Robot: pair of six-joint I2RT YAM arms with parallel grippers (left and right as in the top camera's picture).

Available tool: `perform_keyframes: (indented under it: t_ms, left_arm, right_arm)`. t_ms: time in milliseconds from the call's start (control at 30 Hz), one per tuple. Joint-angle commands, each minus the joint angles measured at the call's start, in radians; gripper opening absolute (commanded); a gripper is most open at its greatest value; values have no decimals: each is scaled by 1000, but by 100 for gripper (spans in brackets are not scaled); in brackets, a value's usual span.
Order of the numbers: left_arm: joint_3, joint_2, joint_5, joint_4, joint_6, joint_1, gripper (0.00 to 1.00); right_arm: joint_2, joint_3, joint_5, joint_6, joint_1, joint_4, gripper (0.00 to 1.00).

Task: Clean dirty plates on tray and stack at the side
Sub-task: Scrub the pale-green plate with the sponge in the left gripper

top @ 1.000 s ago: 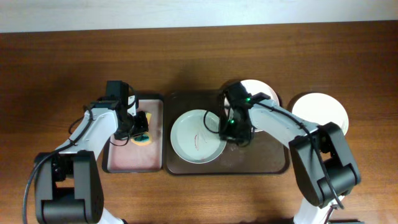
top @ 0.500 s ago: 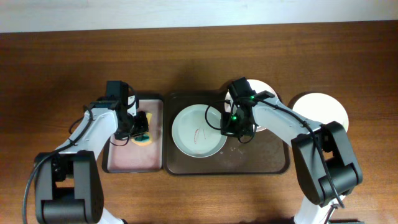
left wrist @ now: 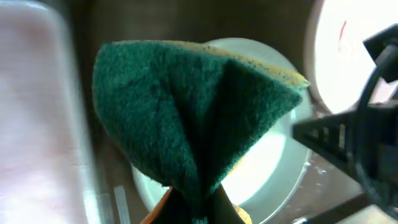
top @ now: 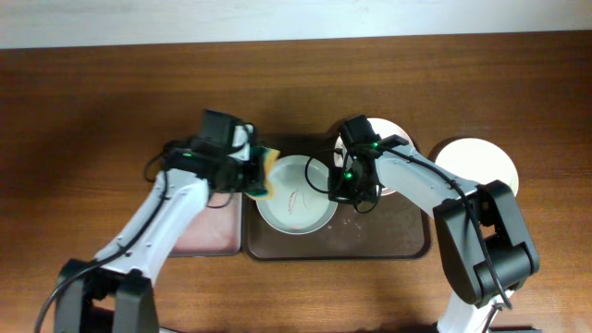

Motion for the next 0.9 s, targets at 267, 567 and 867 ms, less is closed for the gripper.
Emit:
perform_keyframes:
  t_ms: [267,567,867]
  left_arm:
    - [8,235,-97,170,-126,-252,0]
    - [8,282,-349,171,-194,-261,0]
    - [14,282,-220,42,-194,-169,0]
  right_arm:
    - [9,-1,1,-11,9,-9,4]
    - [9,-1,1,-11,9,-20,4]
    - [9,-1,1,-11,9,-24,4]
